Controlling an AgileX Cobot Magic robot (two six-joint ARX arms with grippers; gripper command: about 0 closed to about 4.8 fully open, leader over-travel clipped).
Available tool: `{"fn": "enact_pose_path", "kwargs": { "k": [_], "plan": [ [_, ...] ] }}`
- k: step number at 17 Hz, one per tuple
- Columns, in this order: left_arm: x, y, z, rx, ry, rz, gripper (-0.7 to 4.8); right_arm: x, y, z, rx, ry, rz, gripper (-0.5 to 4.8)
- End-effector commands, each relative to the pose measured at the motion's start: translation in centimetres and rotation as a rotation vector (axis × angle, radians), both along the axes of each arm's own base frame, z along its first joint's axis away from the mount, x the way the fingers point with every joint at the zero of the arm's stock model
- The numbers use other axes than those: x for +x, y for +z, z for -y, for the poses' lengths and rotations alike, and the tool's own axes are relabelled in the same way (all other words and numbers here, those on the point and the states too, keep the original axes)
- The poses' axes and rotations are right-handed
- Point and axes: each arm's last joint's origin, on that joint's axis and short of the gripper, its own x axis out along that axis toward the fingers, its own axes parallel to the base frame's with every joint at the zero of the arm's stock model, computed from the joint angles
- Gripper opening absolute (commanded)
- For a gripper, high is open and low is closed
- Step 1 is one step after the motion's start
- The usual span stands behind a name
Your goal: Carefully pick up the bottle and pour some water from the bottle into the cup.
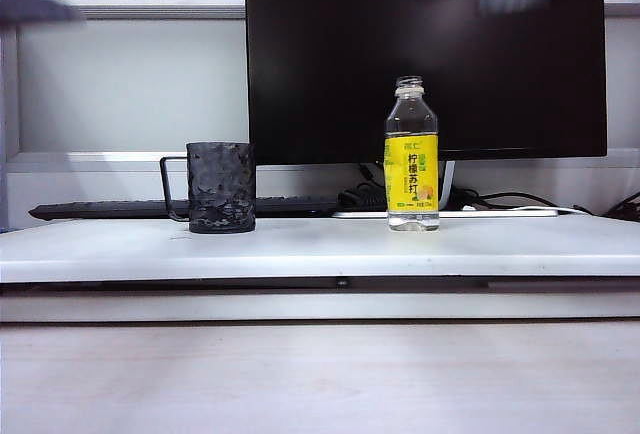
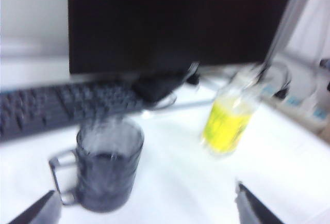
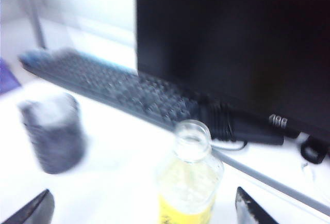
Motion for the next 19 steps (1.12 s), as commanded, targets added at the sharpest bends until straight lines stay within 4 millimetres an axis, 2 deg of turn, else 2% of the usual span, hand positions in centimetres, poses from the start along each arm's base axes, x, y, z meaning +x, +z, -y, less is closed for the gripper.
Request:
{"fn": "enact_pose_path", "kwargs": {
  "k": [1, 3, 7, 10, 15, 19],
  "plan": [
    [1.9, -1.0, 1.4, 0.001, -0.028, 0.032, 4.79, 2.8, -2.6, -1.0, -0.014, -0.009, -0.009, 4.79],
    [2.9, -1.8, 1.8, 0.002, -0.022, 0.031, 4.79, 4.5, -5.3, -1.6, -0.038, -0.010, -0.071, 4.79],
    [2.8, -1.8, 2.0, 0.012, -0.024, 0.039, 4.79, 6.0, -7.5, -2.1, -0.058, -0.023, -0.076, 4.79],
    [3.1, -2.3, 2.1, 0.049, -0.026, 0.037, 4.79, 6.7, -8.0, -2.4, -0.057, -0.031, -0.071, 4.79],
    [3.9, -4.0, 2.7, 0.074, -0.050, -0.030, 4.79, 9.4, -8.1, -3.2, -0.069, -0.070, -0.065, 4.79],
    [3.9, -4.0, 2.7, 0.075, -0.051, -0.027, 4.79, 10.4, -9.7, -3.6, -0.087, -0.070, -0.111, 4.79]
  ]
}}
